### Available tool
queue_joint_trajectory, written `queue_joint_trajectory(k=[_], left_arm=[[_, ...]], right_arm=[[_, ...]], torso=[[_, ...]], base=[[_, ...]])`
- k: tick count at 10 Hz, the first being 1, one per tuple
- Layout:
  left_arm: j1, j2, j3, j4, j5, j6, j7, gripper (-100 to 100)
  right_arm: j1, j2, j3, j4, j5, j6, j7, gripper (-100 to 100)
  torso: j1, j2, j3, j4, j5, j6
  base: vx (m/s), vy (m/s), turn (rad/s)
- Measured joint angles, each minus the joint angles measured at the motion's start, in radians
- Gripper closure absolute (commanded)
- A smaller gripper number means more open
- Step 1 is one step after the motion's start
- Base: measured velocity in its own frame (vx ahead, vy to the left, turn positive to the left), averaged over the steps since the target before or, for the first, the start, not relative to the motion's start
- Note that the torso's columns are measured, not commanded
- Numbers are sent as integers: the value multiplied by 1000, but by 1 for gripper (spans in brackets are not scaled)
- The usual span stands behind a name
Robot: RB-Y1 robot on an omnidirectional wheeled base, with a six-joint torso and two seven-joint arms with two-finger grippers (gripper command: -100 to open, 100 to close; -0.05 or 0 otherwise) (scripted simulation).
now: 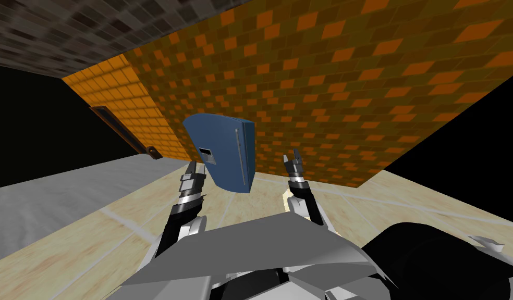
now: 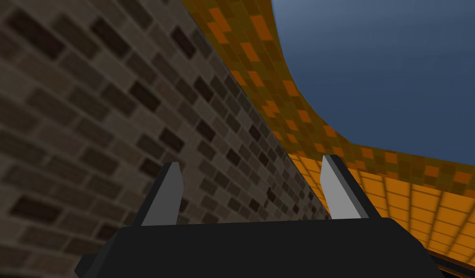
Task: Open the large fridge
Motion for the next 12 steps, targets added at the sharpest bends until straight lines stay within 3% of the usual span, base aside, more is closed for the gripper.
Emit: queue_joint_trajectory(k=[2, 9, 10, 12], left_arm=[[0, 0, 0, 0, 0, 0, 0, 0], [0, 0, 0, 0, 0, 0, 0, 0], [0, 0, 0, 0, 0, 0, 0, -100], [-31, 43, 11, 4, 3, 26, 1, -100]], right_arm=[[0, 0, 0, 0, 0, 0, 0, 0], [0, 0, 0, 0, 0, 0, 0, 0], [0, 0, 0, 0, 0, 0, 0, 0], [0, 0, 0, 0, 0, 0, 0, 0]], torso=[[0, 104, -209, 105, 0, 0], [0, 618, -1234, 617, 0, 0], [0, 691, -1382, 691, 0, 0], [0, 734, -1471, 734, 0, 0]], base=[[0, 0, 0], [0, 0, 0], [8, -4, 17], [11, -12, 25]])
